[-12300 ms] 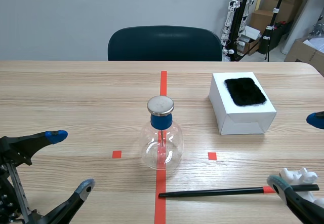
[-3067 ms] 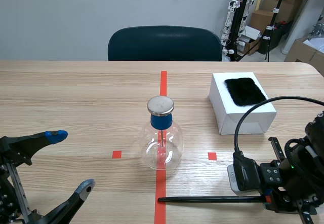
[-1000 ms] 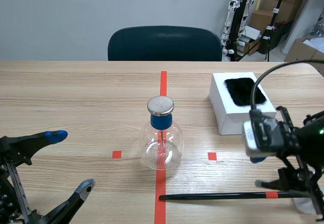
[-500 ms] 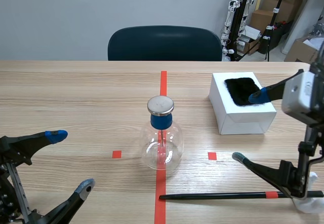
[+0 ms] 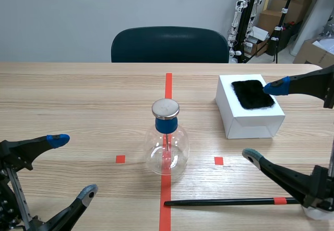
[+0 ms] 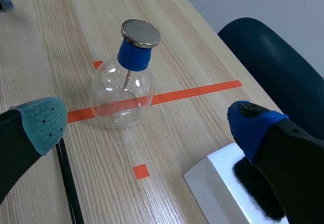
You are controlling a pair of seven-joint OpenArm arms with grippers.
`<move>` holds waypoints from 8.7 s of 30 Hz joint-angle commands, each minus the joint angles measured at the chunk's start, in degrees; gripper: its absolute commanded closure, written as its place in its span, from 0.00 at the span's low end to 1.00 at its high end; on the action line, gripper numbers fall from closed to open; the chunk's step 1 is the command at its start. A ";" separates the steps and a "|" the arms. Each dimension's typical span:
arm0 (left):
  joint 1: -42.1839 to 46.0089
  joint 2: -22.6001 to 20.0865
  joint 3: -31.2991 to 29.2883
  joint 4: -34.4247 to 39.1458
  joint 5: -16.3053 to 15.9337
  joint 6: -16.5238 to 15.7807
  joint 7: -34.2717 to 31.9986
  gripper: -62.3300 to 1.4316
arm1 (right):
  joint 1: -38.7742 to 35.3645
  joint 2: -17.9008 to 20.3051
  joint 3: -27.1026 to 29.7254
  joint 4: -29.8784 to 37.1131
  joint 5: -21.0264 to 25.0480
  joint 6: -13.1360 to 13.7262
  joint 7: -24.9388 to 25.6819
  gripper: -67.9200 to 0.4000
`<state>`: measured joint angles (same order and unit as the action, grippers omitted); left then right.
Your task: Do the electroscope experiment. pick up the black charging rod
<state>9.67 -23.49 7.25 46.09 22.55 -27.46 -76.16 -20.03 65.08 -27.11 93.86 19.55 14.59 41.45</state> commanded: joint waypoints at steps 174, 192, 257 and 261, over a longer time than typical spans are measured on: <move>-0.15 -0.07 -0.09 0.33 -0.44 0.07 -0.83 0.00 | 24.81 -12.57 -21.29 -5.73 -14.38 28.13 -64.43 0.75; -0.15 -0.07 -0.09 0.33 -0.44 0.07 -0.83 0.00 | 24.79 -12.59 -21.29 -5.73 -14.36 28.13 -65.51 0.77; -0.15 -0.07 -0.09 0.33 -0.44 0.07 -0.83 0.00 | 24.63 -12.33 -21.29 -5.55 -15.47 28.13 -62.45 0.98; -0.15 -0.07 -0.09 0.33 -0.44 0.07 -0.83 0.00 | 24.63 -11.21 -21.29 -4.52 -15.67 28.13 -62.42 0.99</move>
<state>9.67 -23.49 7.25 46.09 22.55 -27.46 -76.16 3.79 52.66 -49.47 87.83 3.88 42.26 -21.26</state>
